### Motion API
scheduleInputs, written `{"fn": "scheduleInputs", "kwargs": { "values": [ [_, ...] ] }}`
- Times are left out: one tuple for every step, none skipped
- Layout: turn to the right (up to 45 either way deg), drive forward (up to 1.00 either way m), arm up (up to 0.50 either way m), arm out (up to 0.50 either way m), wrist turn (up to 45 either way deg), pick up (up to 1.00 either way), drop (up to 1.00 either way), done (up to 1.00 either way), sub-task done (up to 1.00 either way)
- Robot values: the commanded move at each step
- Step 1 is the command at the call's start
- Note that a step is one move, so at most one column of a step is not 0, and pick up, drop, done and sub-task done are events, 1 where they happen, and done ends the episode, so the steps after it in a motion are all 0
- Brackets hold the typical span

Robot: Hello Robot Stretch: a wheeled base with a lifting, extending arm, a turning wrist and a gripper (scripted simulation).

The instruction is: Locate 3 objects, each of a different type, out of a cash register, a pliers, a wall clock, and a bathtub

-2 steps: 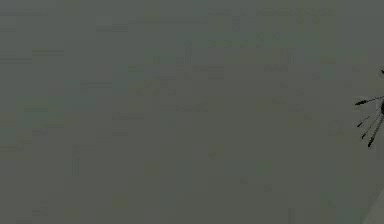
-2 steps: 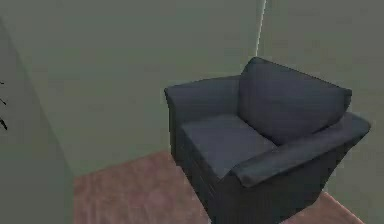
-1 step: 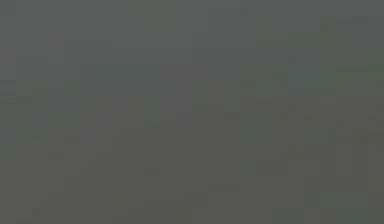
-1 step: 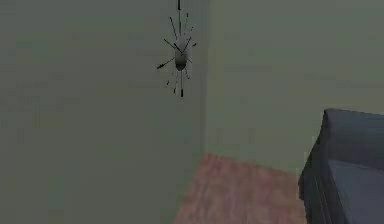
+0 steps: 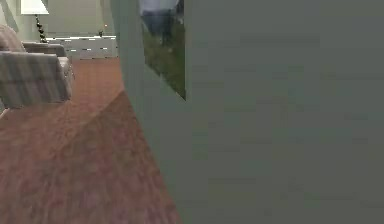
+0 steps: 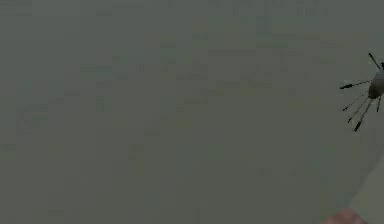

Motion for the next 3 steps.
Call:
{"fn": "scheduleInputs", "kwargs": {
  "values": [
    [-24.0, 0.0, 0.0, 0.0, 0.0, 0.0, 0.0, 0.0, 0.0],
    [0.0, 1.0, 0.0, 0.0, 0.0, 0.0, 0.0, 0.0, 0.0],
    [0.0, 1.0, 0.0, 0.0, 0.0, 0.0, 0.0, 0.0, 0.0]
  ]
}}
